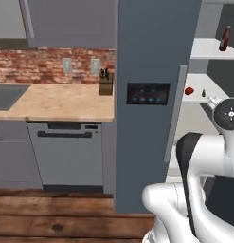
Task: Place the ketchup and ketchup from the counter to the top shelf of the fridge. If the existing items in the fridge are on the top shelf, move them to other shelves.
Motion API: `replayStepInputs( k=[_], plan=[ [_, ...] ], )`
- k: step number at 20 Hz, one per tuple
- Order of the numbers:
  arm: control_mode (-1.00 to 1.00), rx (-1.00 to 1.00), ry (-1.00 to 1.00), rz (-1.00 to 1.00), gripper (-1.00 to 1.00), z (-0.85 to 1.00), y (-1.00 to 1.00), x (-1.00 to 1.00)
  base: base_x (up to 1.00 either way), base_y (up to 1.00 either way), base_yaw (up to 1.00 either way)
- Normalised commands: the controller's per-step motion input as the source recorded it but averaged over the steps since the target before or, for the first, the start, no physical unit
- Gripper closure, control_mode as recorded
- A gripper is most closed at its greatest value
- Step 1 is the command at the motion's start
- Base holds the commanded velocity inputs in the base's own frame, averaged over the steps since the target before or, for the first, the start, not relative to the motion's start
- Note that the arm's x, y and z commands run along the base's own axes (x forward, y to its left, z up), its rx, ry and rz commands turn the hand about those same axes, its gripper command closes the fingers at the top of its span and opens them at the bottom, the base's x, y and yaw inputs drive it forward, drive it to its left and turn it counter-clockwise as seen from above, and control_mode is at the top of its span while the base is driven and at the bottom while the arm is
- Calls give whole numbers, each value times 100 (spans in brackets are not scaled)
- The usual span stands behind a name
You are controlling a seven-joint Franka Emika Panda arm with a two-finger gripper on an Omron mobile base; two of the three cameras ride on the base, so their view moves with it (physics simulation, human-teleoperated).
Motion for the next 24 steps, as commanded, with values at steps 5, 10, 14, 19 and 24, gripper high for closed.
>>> replayStepInputs(
  k=[5,10,14,19,24],
  plan=[
    [100,0,0,0,100,0,0,0,53,-28,12],
    [100,0,0,0,100,0,0,0,44,-39,13],
    [100,0,0,0,100,0,0,0,18,-80,7],
    [100,0,0,0,100,0,0,0,23,-64,9],
    [100,0,0,0,100,0,0,0,32,-38,17]
  ],
)
